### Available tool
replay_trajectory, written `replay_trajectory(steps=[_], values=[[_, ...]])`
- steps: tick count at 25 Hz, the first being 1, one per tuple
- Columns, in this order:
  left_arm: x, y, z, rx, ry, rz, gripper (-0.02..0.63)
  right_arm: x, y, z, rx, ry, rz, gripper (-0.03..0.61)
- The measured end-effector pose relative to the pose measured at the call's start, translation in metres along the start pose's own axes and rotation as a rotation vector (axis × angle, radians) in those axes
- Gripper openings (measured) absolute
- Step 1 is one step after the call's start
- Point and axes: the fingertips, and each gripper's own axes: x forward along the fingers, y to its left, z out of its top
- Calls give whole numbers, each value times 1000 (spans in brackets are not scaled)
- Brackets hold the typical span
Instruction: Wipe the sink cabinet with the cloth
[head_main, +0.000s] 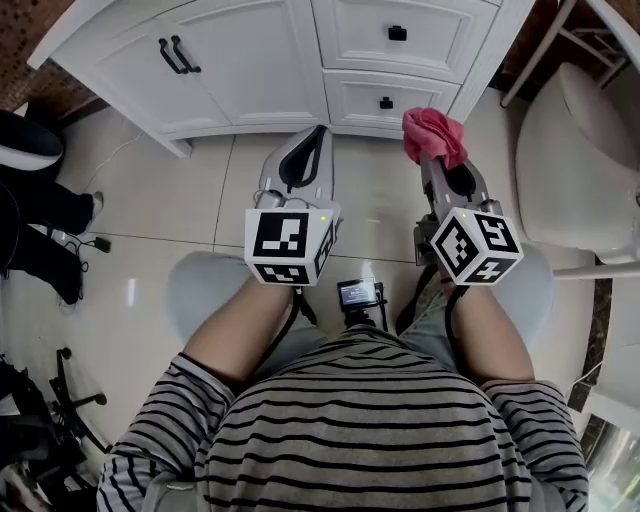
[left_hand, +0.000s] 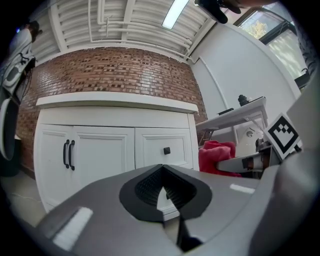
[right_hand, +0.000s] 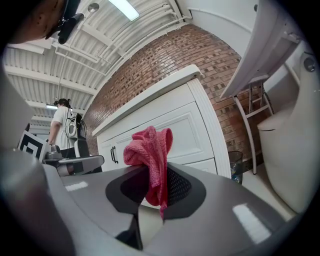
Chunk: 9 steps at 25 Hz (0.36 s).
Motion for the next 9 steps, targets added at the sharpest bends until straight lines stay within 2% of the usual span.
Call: replay_trajectory(steps=[9], values=[[2,-7,0,4,1,-22,-9,-2,1,-3,-19,18,6,67]])
